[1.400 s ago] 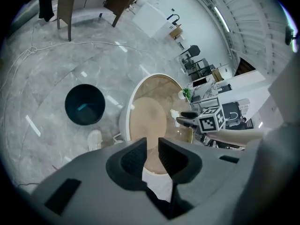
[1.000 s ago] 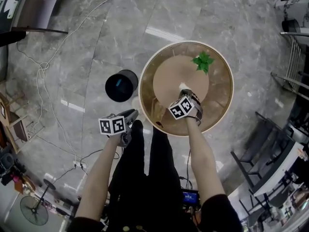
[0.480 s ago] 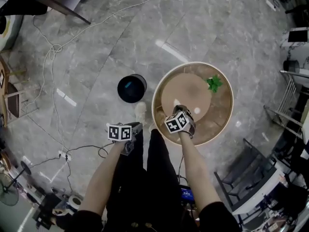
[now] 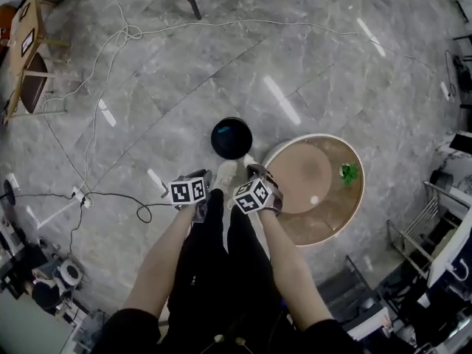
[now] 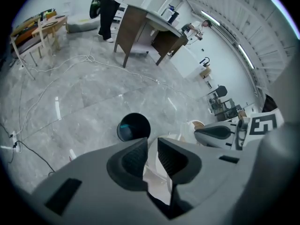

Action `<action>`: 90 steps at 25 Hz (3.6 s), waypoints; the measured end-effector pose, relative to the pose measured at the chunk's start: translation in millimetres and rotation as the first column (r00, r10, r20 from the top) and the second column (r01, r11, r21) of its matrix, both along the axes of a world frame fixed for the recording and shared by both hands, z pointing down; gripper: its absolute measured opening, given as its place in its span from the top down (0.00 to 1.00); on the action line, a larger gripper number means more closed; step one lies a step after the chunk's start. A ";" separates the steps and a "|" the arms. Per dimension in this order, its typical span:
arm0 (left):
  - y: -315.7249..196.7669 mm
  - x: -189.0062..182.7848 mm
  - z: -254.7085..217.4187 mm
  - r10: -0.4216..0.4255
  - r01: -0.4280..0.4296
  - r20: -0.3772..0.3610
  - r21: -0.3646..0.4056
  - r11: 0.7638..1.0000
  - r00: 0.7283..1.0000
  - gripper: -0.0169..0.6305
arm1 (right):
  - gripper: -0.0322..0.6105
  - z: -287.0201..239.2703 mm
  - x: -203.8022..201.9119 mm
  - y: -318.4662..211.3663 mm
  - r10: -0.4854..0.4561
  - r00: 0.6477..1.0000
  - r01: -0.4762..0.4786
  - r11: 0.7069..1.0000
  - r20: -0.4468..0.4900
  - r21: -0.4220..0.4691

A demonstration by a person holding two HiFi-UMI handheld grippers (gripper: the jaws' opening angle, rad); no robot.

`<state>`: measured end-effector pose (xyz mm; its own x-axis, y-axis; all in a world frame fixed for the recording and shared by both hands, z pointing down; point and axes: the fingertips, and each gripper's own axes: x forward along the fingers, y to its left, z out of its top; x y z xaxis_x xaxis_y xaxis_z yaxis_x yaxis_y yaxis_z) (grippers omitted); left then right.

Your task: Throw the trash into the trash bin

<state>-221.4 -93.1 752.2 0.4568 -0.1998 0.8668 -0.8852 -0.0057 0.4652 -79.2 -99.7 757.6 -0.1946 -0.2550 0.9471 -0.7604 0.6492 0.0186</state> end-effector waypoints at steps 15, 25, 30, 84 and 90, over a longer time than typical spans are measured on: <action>-66.2 -17.8 -3.5 0.048 -0.051 0.041 0.093 0.994 0.998 0.87 | 0.88 -1.9 -60.9 -70.6 0.145 0.965 -0.135 0.989 0.218 -0.060; -53.0 -9.2 2.3 0.101 -0.104 0.038 0.065 0.992 0.994 0.87 | 0.83 -0.1 -54.9 -60.6 0.157 0.965 -0.143 0.987 0.212 -0.080; -47.2 -4.2 2.6 0.145 -0.147 0.043 0.063 0.987 0.989 0.87 | 0.84 -4.8 -43.5 -51.7 0.189 0.957 -0.182 0.982 0.220 -0.051; 45.0 257.1 -436.3 0.848 -0.227 -0.078 0.947 0.227 0.524 0.95 | 0.95 -469.7 235.2 247.9 0.444 0.417 -0.853 -0.109 0.793 0.510; 51.5 261.3 -442.6 0.851 -0.220 -0.072 0.951 0.216 0.521 0.95 | 0.95 -466.8 233.7 251.6 0.451 0.413 -0.853 -0.112 0.791 0.509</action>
